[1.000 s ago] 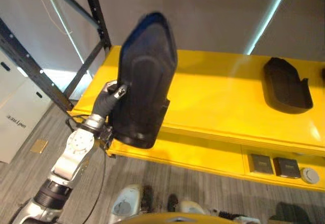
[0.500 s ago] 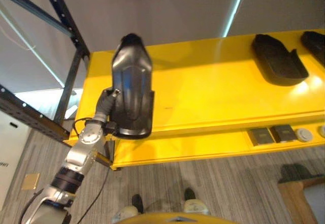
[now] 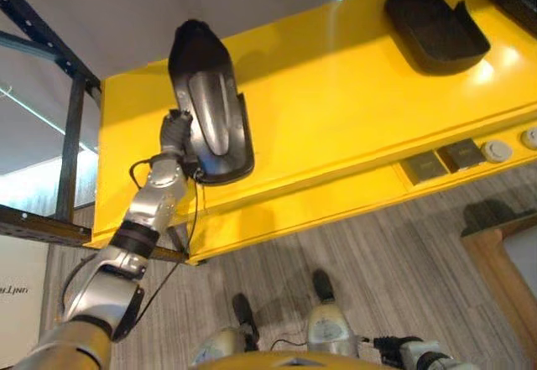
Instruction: Move parts from the plastic box to the shelf.
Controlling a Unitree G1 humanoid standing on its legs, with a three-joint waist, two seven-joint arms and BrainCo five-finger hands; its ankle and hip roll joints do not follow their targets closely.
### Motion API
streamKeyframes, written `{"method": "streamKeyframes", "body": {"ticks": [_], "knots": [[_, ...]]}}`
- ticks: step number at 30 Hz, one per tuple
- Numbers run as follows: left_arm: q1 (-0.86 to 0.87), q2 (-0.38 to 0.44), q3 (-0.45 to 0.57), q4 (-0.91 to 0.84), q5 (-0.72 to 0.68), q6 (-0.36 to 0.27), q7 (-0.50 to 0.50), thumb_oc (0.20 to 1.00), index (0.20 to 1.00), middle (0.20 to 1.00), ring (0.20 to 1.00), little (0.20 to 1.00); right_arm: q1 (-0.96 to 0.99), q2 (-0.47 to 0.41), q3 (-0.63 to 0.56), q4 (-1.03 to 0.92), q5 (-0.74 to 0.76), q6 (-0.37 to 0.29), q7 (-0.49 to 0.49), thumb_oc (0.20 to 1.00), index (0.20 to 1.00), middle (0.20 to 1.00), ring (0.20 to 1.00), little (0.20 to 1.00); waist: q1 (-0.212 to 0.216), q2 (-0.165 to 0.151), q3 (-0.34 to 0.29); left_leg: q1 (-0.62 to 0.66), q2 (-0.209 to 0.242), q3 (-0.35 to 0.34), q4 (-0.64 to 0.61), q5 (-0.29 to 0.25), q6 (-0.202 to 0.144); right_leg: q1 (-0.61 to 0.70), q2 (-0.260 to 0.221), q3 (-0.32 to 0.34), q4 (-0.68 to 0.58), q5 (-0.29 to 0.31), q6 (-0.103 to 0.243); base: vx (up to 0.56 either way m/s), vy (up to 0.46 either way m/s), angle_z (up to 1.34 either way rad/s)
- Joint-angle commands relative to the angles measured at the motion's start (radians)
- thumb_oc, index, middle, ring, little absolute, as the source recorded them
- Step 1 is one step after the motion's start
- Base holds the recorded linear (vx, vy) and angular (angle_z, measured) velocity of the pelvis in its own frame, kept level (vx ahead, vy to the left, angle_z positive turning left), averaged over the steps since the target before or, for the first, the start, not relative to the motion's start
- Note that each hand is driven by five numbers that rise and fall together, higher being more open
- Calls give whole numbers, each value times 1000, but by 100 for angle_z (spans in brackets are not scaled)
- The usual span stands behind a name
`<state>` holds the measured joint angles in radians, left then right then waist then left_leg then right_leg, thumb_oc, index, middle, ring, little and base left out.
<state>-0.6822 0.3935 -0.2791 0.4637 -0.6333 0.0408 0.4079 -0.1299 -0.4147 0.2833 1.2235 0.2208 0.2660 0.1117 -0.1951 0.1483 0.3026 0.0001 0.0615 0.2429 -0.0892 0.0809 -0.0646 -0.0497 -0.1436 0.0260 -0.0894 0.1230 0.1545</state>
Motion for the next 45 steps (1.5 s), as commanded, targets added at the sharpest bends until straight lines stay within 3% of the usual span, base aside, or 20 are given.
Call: {"method": "streamKeyframes", "body": {"ticks": [1,8,9,10,17,18,19,24,30,32,36,41,44,45], "knots": [[-125,61,-14,93,-8,15,20,200,200,200,200,200,-28,13,55,-3,68,10,11,1000,1000,1000,1000,1000,-2,-50,44,-3,-11,-57,2,-79,-3,6,47,-50,8,-97,-64,-27,-33,-7],[-179,103,-32,152,3,42,35,225,225,225,225,225,-58,7,82,-7,80,12,27,1000,1000,1000,1000,1000,-2,-57,80,-24,1,-57,2,-63,-12,-14,58,-50,8,-93,-73,-37,-24,-2],[-187,111,-37,157,12,59,21,542,542,542,542,542,-63,7,84,-6,87,12,29,1000,1000,1000,1000,1000,0,-61,86,-29,5,-58,2,-60,-13,-18,59,-51,8,-92,-74,-39,-31,-1],[-192,115,-41,159,11,66,17,1000,1000,1000,1000,1000,-65,8,87,-5,90,10,30,1000,1000,1000,1000,1000,1,-62,89,-32,6,-58,2,-58,-14,-20,60,-51,8,-91,-74,-70,-57,-1],[-274,163,-100,226,92,179,-22,1000,1000,1000,1000,1000,-101,22,109,-4,151,4,25,1000,1000,1000,1000,1000,13,-79,115,-60,26,-61,2,-43,-22,-40,69,-62,3,-84,-77,-67,-54,2],[-275,164,-100,226,92,179,-22,1000,1000,1000,1000,1000,-101,22,109,-4,151,4,25,1000,1000,1000,1000,1000,13,-79,115,-60,26,-61,2,-43,-22,-40,69,-63,3,-84,-77,-45,-58,2],[-288,172,-122,232,92,224,-36,1000,1000,1000,1000,1000,-104,23,109,-7,166,10,23,1000,1000,1000,1000,1000,15,-82,114,-62,29,-61,2,-41,-22,-41,70,-65,2,-83,-77,-23,-27,3],[-289,167,-154,269,31,319,-41,1000,1000,1000,1000,1000,-101,31,109,7,154,11,44,1000,1000,1000,1000,1000,17,-77,91,-39,33,-57,2,-41,-22,-20,67,-78,2,-86,-75,-4,-22,5],[-262,159,-141,279,42,347,-43,1000,1000,1000,1000,1000,-88,38,107,7,151,15,53,1000,1000,1000,1000,1000,21,-71,63,-16,33,-50,2,-41,-25,9,63,-87,2,-93,-73,11,-7,2],[-228,157,-145,259,166,345,-11,1000,1000,1000,1000,1000,-79,51,109,6,135,24,62,1000,1000,1000,1000,1000,28,-68,44,2,33,-48,2,-44,-27,30,60,-98,2,-99,-72,26,-17,2],[-203,163,-154,239,302,373,49,1000,1000,1000,1000,1000,-50,74,132,5,113,-116,56,1000,1000,1000,1000,1000,39,-64,-6,35,33,-40,2,-47,-28,75,55,-113,2,-111,-69,61,-29,6],[-201,167,-142,281,294,338,54,1000,1000,1000,1000,1000,-10,89,154,-44,157,-198,30,1000,1000,1000,1000,1000,37,-66,-53,64,36,-25,2,-54,-31,106,54,-119,2,-120,-63,18,-34,4],[-208,158,-127,305,227,180,50,1000,1000,1000,1000,1000,15,101,145,-56,158,-204,7,1000,1000,1000,1000,1000,32,-70,-81,85,37,-15,2,-62,-31,126,54,-123,2,-125,-57,0,0,0],[-220,155,-119,268,138,54,33,1000,1000,1000,1000,1000,30,103,138,-62,149,-197,2,1000,1000,1000,1000,1000,31,-72,-97,98,40,-8,2,-69,-30,139,55,-126,2,-129,-56,0,0,0]]}}
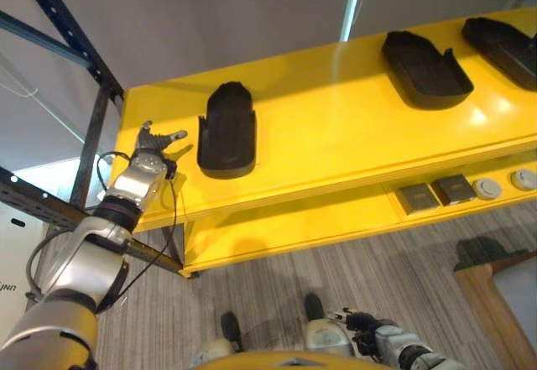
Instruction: Move parts from the plastic box to the shelf.
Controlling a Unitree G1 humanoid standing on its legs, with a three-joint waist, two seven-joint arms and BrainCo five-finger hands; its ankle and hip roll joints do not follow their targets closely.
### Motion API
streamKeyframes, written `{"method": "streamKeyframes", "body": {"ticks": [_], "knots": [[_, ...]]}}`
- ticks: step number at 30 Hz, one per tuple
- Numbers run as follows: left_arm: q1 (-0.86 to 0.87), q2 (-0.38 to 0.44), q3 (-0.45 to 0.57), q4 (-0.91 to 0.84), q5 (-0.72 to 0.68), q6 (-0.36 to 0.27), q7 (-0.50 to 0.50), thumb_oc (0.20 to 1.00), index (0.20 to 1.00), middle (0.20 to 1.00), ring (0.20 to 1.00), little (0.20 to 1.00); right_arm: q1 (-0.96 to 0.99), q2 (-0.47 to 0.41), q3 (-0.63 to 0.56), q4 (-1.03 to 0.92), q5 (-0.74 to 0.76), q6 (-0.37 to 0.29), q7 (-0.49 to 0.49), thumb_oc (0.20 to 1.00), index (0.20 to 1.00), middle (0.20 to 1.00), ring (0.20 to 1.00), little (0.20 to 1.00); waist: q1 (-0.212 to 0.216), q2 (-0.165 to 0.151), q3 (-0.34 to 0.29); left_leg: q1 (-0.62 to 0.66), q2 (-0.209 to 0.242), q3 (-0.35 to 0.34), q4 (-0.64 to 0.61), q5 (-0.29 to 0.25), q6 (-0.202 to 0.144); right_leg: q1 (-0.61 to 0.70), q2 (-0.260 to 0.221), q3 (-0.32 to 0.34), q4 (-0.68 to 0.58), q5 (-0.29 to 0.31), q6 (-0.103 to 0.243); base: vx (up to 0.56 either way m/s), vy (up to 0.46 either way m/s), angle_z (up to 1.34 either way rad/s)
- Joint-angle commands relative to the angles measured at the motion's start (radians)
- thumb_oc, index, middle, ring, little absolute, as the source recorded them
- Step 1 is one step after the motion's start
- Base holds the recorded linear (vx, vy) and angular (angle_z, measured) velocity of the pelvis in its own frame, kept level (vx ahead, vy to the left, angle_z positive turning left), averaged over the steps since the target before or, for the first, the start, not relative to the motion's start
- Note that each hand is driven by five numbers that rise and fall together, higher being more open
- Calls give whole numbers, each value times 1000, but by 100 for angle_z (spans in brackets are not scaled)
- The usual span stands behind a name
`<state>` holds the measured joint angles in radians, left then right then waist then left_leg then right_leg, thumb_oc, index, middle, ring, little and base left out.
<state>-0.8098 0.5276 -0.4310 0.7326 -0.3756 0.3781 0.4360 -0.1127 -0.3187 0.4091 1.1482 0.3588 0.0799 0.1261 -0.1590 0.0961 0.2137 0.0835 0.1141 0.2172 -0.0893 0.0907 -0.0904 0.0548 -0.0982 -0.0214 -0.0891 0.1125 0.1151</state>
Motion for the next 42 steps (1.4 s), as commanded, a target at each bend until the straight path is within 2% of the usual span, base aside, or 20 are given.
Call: {"method": "streamKeyframes", "body": {"ticks": [1,2,3,5,7,8,9,10,11,12,13,15,18,22,25,32,34,40,42], "knots": [[-95,19,45,-56,-143,-329,17,1000,1000,1000,1000,1000,18,5,3,14,1,-2,-11,1000,1000,1000,1000,1000,-4,-20,-15,23,-11,20,2,-83,-3,44,10,-80,2,-121,-18,0,0,0],[-88,20,62,-123,-165,-406,21,1000,1000,1000,1000,1000,22,6,-10,20,-13,4,-10,1000,1000,1000,1000,1000,-1,-22,-19,33,-11,18,2,-88,-2,56,10,-82,2,-126,-18,11,-1,4],[-87,20,62,-123,-165,-406,21,1000,1000,1000,1000,1000,22,6,-10,20,-13,4,-10,1000,1000,1000,1000,1000,-1,-22,-21,30,-11,19,2,-86,-2,52,11,-81,2,-125,-19,0,6,3],[-29,27,107,-304,-179,-433,-1,1000,1000,1000,1000,1000,23,9,-37,38,-10,22,-16,1000,1000,1000,1000,1000,18,-27,-35,39,-9,9,2,-91,-3,65,9,-90,2,-128,-21,0,0,0],[31,24,131,-405,-200,-459,-37,1000,1000,1000,1000,1000,27,16,-50,49,8,32,-24,1000,1000,1000,1000,1000,31,-33,-40,44,-9,1,2,-94,-1,72,7,-97,2,-130,-23,0,-2,-3],[201,-11,186,-617,-197,-468,-118,1000,1000,1000,1000,1000,45,34,-82,60,23,41,-43,1000,1000,1000,1000,1000,62,-46,-44,51,-9,-21,2,-102,6,86,6,-111,2,-137,-29,-10,-4,5],[216,-15,190,-630,-194,-470,-127,1000,1000,1000,1000,1000,47,35,-84,60,19,43,-43,1000,1000,1000,1000,1000,63,-46,-45,51,-10,-23,2,-103,7,88,6,-112,2,-138,-29,-8,-2,13],[270,-31,196,-679,-172,-478,-147,912,912,912,912,912,54,39,-89,61,10,41,-45,1000,1000,1000,1000,1000,70,-49,-46,53,-11,-28,2,-106,10,91,6,-114,2,-140,-30,-2,2,15],[270,-31,197,-679,-172,-477,-147,912,912,912,912,912,54,39,-89,61,10,41,-45,1000,1000,1000,1000,1000,70,-49,-46,53,-11,-28,2,-106,10,91,6,-114,2,-140,-30,-12,9,17],[416,-82,191,-785,-105,-515,-235,200,200,200,200,200,73,50,-104,65,-48,41,-31,1000,1000,1000,1000,1000,96,-61,-44,54,-11,-46,2,-115,17,98,8,-123,2,-145,-35,-11,11,18],[432,-87,192,-794,-95,-515,-247,200,200,200,200,200,77,51,-104,65,-61,44,-26,1000,1000,1000,1000,1000,98,-62,-46,54,-12,-48,2,-116,18,99,8,-124,2,-146,-35,-20,28,20],[560,-102,181,-846,-77,-554,-311,200,200,200,200,200,97,52,-101,70,-64,40,-19,1000,1000,1000,1000,1000,126,-70,-42,51,-12,-59,2,-125,25,106,10,-136,2,-152,-37,-8,32,22],[614,-92,165,-860,-73,-592,-347,200,200,200,200,200,98,49,-104,73,-43,19,-31,1000,1000,1000,1000,1000,143,-75,-40,44,-13,-65,2,-125,26,107,10,-146,2,-152,-36,-1,25,26],[683,-77,104,-890,-112,-602,-394,200,200,200,200,200,87,45,-87,52,-56,-27,-66,1000,1000,1000,1000,1000,165,-79,-28,31,-13,-72,2,-128,26,102,8,-165,2,-153,-34,-10,30,21],[713,-72,61,-890,-114,-609,-420,200,200,200,200,200,77,44,-80,35,-26,-16,-73,1000,1000,1000,1000,1000,169,-80,-24,24,-14,-73,2,-128,26,97,7,-169,2,-151,-31,5,7,-3],[708,-60,-30,-852,-112,-597,-465,200,200,200,200,200,72,41,-53,22,-23,-24,-91,1000,1000,1000,1000,1000,160,-79,-11,9,-11,-62,2,-126,25,77,8,-164,2,-146,-26,16,-8,-1],[679,-59,-62,-823,-112,-593,-417,200,200,200,200,200,78,29,-51,6,-16,-38,-153,1000,1000,1000,1000,1000,136,-75,-1,0,-7,-48,2,-123,25,59,10,-148,2,-142,-22,51,-29,-5],[615,-55,-58,-787,-121,-616,-383,200,200,200,200,200,104,9,-57,-14,-35,-48,-169,1000,1000,1000,1000,1000,98,-62,21,-18,-2,-31,2,-112,24,30,13,-117,2,-132,-23,17,-6,-7],[590,-60,-50,-783,-117,-584,-362,200,200,200,200,200,110,1,-63,-26,-35,-43,-169,1000,1000,1000,1000,1000,85,-58,30,-22,-1,-28,2,-110,24,23,15,-107,2,-130,-25,32,-13,-18]]}}
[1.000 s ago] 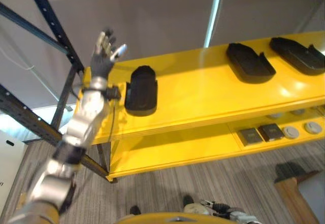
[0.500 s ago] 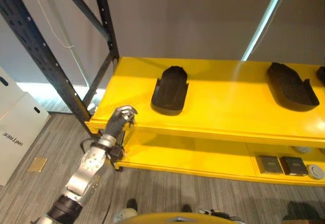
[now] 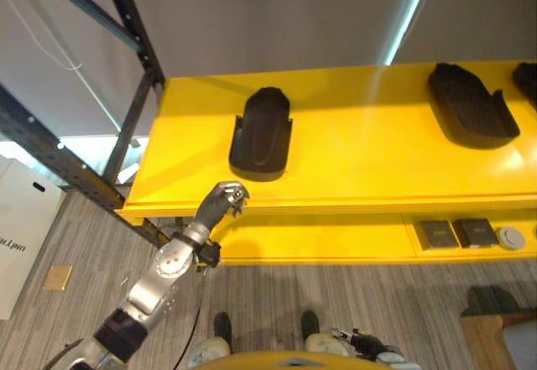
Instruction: Move parts from the plastic box to the shelf.
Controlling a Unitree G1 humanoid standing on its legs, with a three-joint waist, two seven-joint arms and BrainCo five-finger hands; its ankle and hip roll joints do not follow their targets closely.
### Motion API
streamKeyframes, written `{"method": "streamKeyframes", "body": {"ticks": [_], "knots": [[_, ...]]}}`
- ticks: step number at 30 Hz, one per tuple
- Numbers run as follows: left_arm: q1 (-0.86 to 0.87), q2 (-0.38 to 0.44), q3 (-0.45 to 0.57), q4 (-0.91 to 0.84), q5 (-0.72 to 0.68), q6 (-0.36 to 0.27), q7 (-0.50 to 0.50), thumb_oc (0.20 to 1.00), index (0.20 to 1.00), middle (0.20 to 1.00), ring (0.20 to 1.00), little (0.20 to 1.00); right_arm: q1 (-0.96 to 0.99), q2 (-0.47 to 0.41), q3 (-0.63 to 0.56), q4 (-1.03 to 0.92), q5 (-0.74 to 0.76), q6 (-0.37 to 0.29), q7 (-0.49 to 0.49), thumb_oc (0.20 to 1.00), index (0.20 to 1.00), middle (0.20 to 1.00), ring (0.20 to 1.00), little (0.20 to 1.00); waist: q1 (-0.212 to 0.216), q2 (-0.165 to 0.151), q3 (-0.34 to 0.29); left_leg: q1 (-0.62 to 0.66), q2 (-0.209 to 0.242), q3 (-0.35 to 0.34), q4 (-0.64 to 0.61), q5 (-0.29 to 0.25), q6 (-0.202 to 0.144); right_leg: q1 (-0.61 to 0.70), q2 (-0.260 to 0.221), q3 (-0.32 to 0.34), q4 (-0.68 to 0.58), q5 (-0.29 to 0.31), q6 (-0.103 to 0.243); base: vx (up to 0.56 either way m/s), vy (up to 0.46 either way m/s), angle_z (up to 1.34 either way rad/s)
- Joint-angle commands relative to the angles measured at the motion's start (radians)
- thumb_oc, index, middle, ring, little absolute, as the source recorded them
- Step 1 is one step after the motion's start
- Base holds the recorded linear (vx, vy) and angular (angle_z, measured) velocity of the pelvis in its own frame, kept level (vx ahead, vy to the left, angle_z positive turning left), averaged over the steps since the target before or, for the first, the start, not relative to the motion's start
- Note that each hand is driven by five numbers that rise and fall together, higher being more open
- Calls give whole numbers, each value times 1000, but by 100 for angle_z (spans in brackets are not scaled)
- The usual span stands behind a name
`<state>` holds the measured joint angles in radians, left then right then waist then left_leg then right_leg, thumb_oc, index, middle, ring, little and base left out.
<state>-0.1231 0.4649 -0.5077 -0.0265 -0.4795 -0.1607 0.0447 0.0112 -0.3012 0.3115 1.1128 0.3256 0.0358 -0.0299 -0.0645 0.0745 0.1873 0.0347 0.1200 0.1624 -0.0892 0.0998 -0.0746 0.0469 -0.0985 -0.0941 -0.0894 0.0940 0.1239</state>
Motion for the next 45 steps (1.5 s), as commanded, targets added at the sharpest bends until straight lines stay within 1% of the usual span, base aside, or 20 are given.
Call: {"method": "streamKeyframes", "body": {"ticks": [1,5,7,8,12,14,18,21,28,34,39,41,45], "knots": [[-114,-2,25,-9,-10,-41,42,200,200,200,200,200,-12,-18,35,7,-5,-2,-14,1000,1000,1000,1000,1000,-17,-35,61,26,-6,28,2,-118,8,27,15,-29,2,-110,-34,41,-14,-12],[-160,-18,29,24,-12,-30,56,200,200,200,200,200,-13,-26,38,1,-8,-11,-7,1000,1000,1000,1000,1000,-33,-30,72,22,-8,28,2,-116,8,18,17,-15,2,-108,-37,32,-6,-5],[-181,-28,33,36,-14,-2,76,200,200,200,200,200,-15,-32,39,-14,-7,-13,-10,1000,1000,1000,1000,1000,-42,-27,79,21,-8,28,2,-114,8,13,18,-6,2,-106,-39,44,0,-8],[-198,-34,32,61,-9,3,89,200,200,200,200,200,-17,-34,42,-31,1,-10,-12,1000,1000,1000,1000,1000,-51,-26,85,20,-9,27,2,-113,7,9,19,1,2,-105,-40,31,0,-14],[-222,-46,37,113,-23,5,84,200,200,200,200,200,-22,-43,46,-53,2,-4,-10,1000,1000,1000,1000,1000,-67,-22,92,23,-7,33,2,-108,4,6,20,9,2,-103,-43,50,3,-9],[-227,-51,37,133,-24,5,98,200,200,200,200,200,-23,-47,48,-65,-2,7,-11,1000,1000,1000,1000,1000,-73,-21,95,23,-6,37,2,-106,2,4,20,12,2,-103,-43,25,20,-3],[-242,-60,38,185,-21,-7,122,200,200,200,200,200,-25,-55,51,-74,-12,15,-9,1000,1000,1000,1000,1000,-86,-18,105,22,-3,46,2,-99,-2,-1,20,16,2,-100,-46,6,20,-7],[-273,-62,44,237,-34,-30,143,200,200,200,200,200,-30,-67,54,-80,-21,18,-7,1000,1000,1000,1000,1000,-99,-17,121,16,0,54,2,-91,-6,-10,20,23,2,-96,-48,-26,28,-10],[-347,-65,67,322,-62,-63,158,200,200,200,200,200,-42,-74,61,-88,-13,22,0,1000,1000,1000,1000,1000,-116,-24,148,1,6,59,2,-80,-12,-30,26,34,4,-91,-49,-39,-3,-4],[-401,-69,71,371,-67,-67,159,200,200,200,200,200,-49,-70,71,-88,-12,9,5,1000,1000,1000,1000,1000,-124,-30,157,-4,11,63,2,-73,-15,-36,31,38,2,-88,-50,-39,-4,-5],[-393,-74,71,378,-75,-68,149,200,200,200,200,200,-47,-66,68,-88,-21,8,10,1000,1000,1000,1000,1000,-117,-32,149,3,12,62,2,-72,-18,-26,32,31,2,-92,-49,-6,1,0],[-373,-82,70,372,-70,-86,146,200,200,200,200,200,-41,-63,63,-85,-24,9,12,1000,1000,1000,1000,1000,-111,-33,138,10,12,62,2,-73,-19,-16,30,24,2,-95,-47,0,0,0],[-262,-106,85,280,19,-210,250,200,200,200,200,200,-20,-39,39,-51,-15,-3,7,1000,1000,1000,1000,1000,-71,-36,98,29,8,53,2,-83,-17,20,22,-9,2,-109,-46,-26,0,10]]}}
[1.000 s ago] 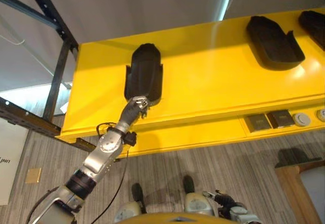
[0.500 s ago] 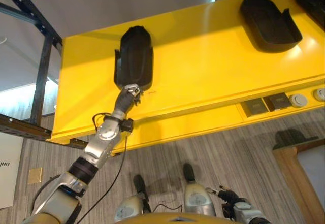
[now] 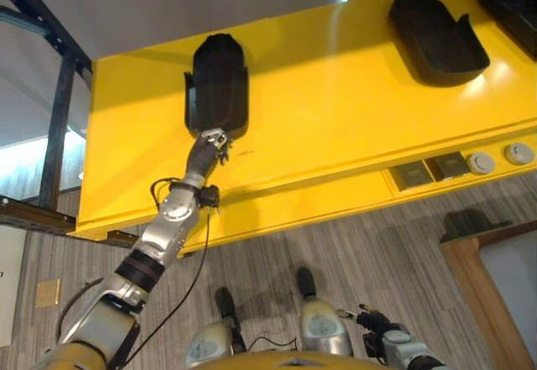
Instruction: Move parts from the plastic box to the shelf.
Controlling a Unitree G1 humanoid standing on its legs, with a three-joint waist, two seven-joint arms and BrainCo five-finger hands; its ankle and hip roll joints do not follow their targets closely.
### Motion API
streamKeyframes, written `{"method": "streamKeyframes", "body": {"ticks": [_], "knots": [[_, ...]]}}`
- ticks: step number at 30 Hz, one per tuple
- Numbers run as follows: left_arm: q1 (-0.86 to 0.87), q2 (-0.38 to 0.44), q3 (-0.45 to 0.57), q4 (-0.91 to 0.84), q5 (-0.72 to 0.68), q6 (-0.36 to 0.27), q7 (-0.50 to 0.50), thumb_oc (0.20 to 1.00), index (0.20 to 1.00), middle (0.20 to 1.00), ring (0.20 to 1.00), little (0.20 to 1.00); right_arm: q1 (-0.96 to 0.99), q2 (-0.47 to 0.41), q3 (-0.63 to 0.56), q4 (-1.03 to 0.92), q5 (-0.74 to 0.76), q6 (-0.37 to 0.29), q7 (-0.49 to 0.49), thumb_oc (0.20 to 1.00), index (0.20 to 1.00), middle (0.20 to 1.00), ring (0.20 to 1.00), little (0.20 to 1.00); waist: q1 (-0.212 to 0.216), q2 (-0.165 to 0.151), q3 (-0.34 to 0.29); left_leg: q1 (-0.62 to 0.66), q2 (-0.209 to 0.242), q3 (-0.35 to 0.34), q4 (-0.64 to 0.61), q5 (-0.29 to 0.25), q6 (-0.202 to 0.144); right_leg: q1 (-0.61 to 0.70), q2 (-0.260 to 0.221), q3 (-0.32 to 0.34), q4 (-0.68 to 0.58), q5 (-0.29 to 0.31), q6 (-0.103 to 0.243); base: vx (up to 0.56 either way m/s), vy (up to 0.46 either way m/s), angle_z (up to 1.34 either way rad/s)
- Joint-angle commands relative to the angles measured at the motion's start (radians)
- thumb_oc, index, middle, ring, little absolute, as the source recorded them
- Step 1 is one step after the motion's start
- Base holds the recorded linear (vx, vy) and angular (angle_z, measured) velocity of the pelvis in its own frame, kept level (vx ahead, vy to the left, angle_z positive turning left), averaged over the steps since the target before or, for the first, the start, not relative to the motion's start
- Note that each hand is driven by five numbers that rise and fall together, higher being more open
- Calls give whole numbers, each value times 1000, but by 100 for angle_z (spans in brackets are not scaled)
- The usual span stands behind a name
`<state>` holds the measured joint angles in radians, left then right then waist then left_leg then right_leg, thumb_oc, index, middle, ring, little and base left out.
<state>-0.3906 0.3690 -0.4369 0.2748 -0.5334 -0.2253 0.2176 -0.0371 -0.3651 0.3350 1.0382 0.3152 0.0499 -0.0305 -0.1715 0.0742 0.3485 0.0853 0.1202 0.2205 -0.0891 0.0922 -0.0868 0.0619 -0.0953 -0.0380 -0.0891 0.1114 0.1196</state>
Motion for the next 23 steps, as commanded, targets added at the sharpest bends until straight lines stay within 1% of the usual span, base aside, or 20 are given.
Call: {"method": "streamKeyframes", "body": {"ticks": [1,2,3,5,6,7,8,9,10,11,12,13,14,15,16,18,19,21,22,23], "knots": [[49,-10,30,-59,102,-175,105,200,200,200,200,200,31,30,6,34,-1,-14,13,1000,1000,1000,1000,1000,53,-36,-75,-17,6,-10,2,-78,-4,16,17,-76,2,-131,-43,-39,1,13],[70,-8,36,-75,119,-191,117,200,200,200,200,200,33,33,3,35,-1,-13,13,1000,1000,1000,1000,1000,60,-37,-81,-15,5,-13,2,-80,-4,22,16,-81,2,-133,-44,-80,-3,9],[120,-1,49,-114,182,-219,174,200,200,200,200,200,35,40,-3,39,-7,-8,15,1000,1000,1000,1000,1000,81,-40,-92,-10,4,-20,2,-84,-4,34,13,-96,2,-137,-45,-93,-14,9],[182,14,64,-144,257,-234,238,200,200,200,200,200,33,51,-4,49,5,-1,12,1000,1000,1000,1000,1000,111,-47,-103,-4,2,-33,5,-92,-4,52,9,-116,2,-142,-47,-118,-40,25],[235,31,63,-147,327,-255,263,200,200,200,200,200,28,61,-3,64,25,-4,7,1000,1000,1000,1000,1000,135,-53,-111,3,-1,-43,5,-98,-1,67,8,-130,2,-147,-50,-130,-51,47],[273,44,58,-140,409,-259,300,200,200,200,200,200,19,69,-2,78,37,-9,3,1000,1000,1000,1000,1000,154,-58,-117,9,-3,-53,5,-103,1,79,8,-140,2,-151,-52,-108,-41,45],[300,57,50,-130,447,-255,309,200,200,200,200,200,10,73,-1,88,44,-9,3,1000,1000,1000,1000,1000,167,-60,-122,13,-5,-60,6,-105,2,88,8,-147,2,-154,-54,-89,-17,45],[326,68,41,-113,465,-233,314,200,200,200,200,200,1,75,-2,97,50,-11,4,1000,1000,1000,1000,1000,180,-63,-126,17,-7,-67,6,-108,4,96,7,-154,2,-157,-55,-67,-1,36],[375,77,28,-52,451,-204,311,200,200,200,200,200,-14,78,-6,110,57,-14,6,1000,1000,1000,1000,1000,201,-66,-134,23,-13,-80,7,-113,9,110,8,-161,2,-160,-56,-61,11,34],[404,78,22,13,426,-183,294,200,200,200,200,200,-24,78,-9,120,58,-16,11,1000,1000,1000,1000,1000,212,-68,-139,29,-18,-87,7,-118,12,119,8,-167,2,-162,-56,-39,13,28],[411,77,19,35,421,-184,287,200,200,200,200,200,-26,77,-9,122,58,-15,13,1000,1000,1000,1000,1000,214,-69,-140,31,-20,-89,7,-119,14,121,8,-168,2,-162,-56,-20,13,25],[432,69,10,105,422,-175,274,514,514,514,514,514,-35,78,-9,130,56,-10,18,1000,1000,1000,1000,1000,222,-73,-144,36,-24,-95,8,-122,18,127,8,-170,2,-161,-56,-19,22,27],[452,56,-1,198,448,-161,257,1000,1000,1000,1000,1000,-45,80,-9,144,50,-8,27,1000,1000,1000,1000,1000,228,-76,-149,42,-29,-100,8,-126,23,133,10,-170,2,-160,-56,-20,27,20],[456,49,-4,225,452,-159,252,1000,1000,1000,1000,1000,-50,80,-10,148,46,-7,30,1000,1000,1000,1000,1000,230,-76,-149,44,-30,-101,8,-127,24,135,10,-171,2,-160,-55,-28,50,12],[473,23,-11,335,460,-140,229,1000,1000,1000,1000,1000,-61,81,-11,162,33,-3,42,1000,1000,1000,1000,1000,233,-78,-155,50,-33,-104,7,-132,29,137,10,-171,2,-160,-53,-20,52,9],[478,-4,-6,435,456,-156,223,1000,1000,1000,1000,1000,-71,81,-11,172,18,2,53,1000,1000,1000,1000,1000,231,-77,-158,57,-36,-104,4,-134,32,140,11,-171,2,-159,-51,-7,58,13],[485,-32,9,541,424,-133,201,1000,1000,1000,1000,1000,-80,82,-7,182,2,8,67,1000,1000,1000,1000,1000,231,-77,-164,63,-37,-103,2,-136,35,142,10,-172,2,-159,-48,6,53,8],[483,-52,30,629,347,-91,188,1000,1000,1000,1000,1000,-85,86,-3,191,0,15,78,1000,1000,1000,1000,1000,231,-76,-169,66,-41,-105,2,-139,38,143,8,-173,2,-158,-45,6,45,0],[483,-64,49,683,317,-79,164,1000,1000,1000,1000,1000,-87,90,-1,194,6,26,85,1000,1000,1000,1000,1000,231,-77,-173,67,-42,-106,2,-141,39,144,6,-174,2,-158,-43,5,31,-3],[482,-77,71,733,276,-51,138,1000,1000,1000,1000,1000,-90,95,-1,197,10,41,100,1000,1000,1000,1000,1000,231,-79,-176,69,-44,-107,2,-142,41,143,5,-174,2,-157,-41,3,25,-4]]}}
